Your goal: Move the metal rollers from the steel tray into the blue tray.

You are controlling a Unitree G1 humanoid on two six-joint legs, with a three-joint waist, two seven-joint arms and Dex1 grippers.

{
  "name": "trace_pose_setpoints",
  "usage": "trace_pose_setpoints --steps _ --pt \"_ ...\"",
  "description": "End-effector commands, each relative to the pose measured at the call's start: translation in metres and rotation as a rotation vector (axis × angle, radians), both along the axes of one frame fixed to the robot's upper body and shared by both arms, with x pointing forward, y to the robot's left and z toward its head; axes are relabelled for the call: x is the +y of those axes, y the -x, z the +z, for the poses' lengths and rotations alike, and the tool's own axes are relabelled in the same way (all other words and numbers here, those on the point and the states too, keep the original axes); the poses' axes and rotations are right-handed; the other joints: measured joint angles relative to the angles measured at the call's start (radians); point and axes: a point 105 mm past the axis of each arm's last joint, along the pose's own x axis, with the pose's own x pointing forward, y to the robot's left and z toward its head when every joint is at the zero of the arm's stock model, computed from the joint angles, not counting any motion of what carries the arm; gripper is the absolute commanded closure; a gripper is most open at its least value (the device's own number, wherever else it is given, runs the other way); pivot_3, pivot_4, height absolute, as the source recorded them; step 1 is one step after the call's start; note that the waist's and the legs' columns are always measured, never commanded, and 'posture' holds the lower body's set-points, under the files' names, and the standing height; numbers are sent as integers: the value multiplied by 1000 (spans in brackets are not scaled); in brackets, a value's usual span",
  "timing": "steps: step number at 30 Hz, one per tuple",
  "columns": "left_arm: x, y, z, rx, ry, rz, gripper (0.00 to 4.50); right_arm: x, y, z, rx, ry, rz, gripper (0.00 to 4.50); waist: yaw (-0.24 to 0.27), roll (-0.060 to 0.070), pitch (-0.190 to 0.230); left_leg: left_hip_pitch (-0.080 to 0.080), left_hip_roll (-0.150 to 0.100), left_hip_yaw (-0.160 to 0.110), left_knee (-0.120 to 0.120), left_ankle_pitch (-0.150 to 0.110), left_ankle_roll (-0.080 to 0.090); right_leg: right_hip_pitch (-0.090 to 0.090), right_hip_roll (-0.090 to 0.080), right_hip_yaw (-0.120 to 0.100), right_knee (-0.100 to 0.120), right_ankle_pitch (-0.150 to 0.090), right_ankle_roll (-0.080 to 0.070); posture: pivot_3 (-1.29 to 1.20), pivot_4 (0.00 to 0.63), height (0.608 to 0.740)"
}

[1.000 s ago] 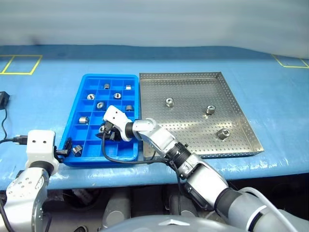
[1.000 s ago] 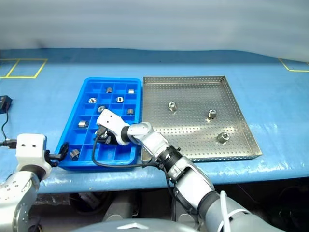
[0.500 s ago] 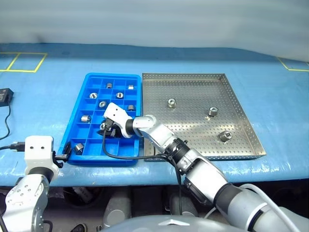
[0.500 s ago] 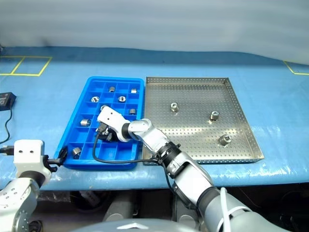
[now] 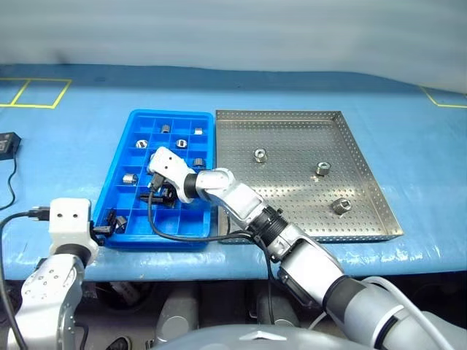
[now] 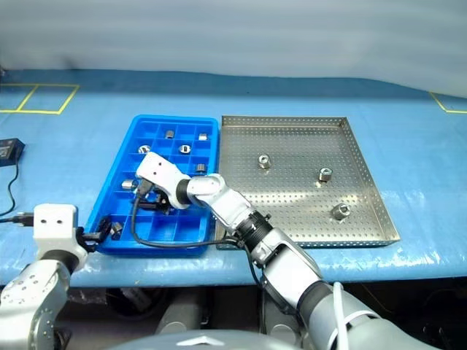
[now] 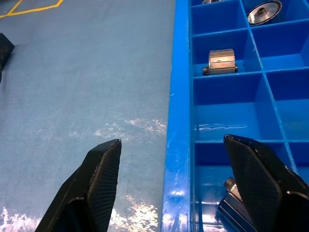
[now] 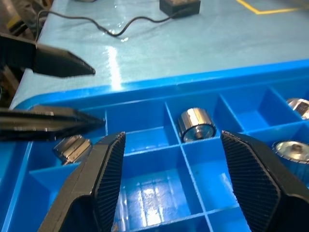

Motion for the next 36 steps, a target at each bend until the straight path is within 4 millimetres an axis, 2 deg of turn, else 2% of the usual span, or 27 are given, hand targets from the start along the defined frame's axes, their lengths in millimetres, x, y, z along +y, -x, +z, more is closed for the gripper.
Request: trace_pose_setpoints --steps 1,6,10,13,19,22,24,27,31,36 --pt "-7 -9 6 -34 -8 -45 779 44 40 70 -39 -221 127 1168 -3 1 0 0 0 0 0 0 0 0 0 0 0 0 0 114 150 740" --pt "-22 -20 9 -62 36 -129 779 23 34 81 -71 -236 93 1168 0 3 1 0 0 0 1 0 -1 1 0 -3 0 -1 0 66 150 740" --pt "-59 -43 23 -151 131 -311 779 -28 16 66 -185 -128 -28 1168 -2 2 1 -1 1 0 2 0 -1 1 -1 -3 0 -1 0 -16 150 740" --pt "-81 -54 37 -199 173 -415 779 -68 10 54 -166 -97 -134 1168 -10 -1 -1 -2 -3 0 2 0 0 2 -5 -5 -1 0 -1 -68 150 740" --pt "-107 -71 60 -245 175 -579 779 -151 5 37 -106 -78 -460 1168 -70 1 -1 -11 -6 1 4 0 2 -1 -4 -4 0 2 3 -197 150 740" --pt "-122 -82 66 -263 189 -649 779 -179 4 30 -106 -40 -603 1168 -103 3 -1 -11 -5 0 3 0 1 -1 0 -4 1 3 4 -234 150 740" --pt "-140 -93 63 -250 204 -716 779 -193 6 25 -100 -13 -666 1168 -123 4 -2 -10 -4 1 4 0 1 -1 3 -3 1 2 4 -292 150 740" --pt "-163 -120 57 -211 191 -754 779 -206 14 18 -82 13 -727 1168 -149 6 -2 -11 -3 -1 7 0 1 1 5 -2 1 -1 6 -384 150 740" --pt "-172 -163 45 -155 94 -664 779 -215 27 10 -71 36 -767 1168 -215 6 -3 -13 -5 0 14 0 2 1 5 1 1 1 9 -474 150 740" --pt "-179 -191 30 -95 35 -634 779 -226 30 4 -74 55 -874 1168 -337 6 -3 -13 -5 -1 15 -1 3 1 5 6 1 3 14 -558 150 740"
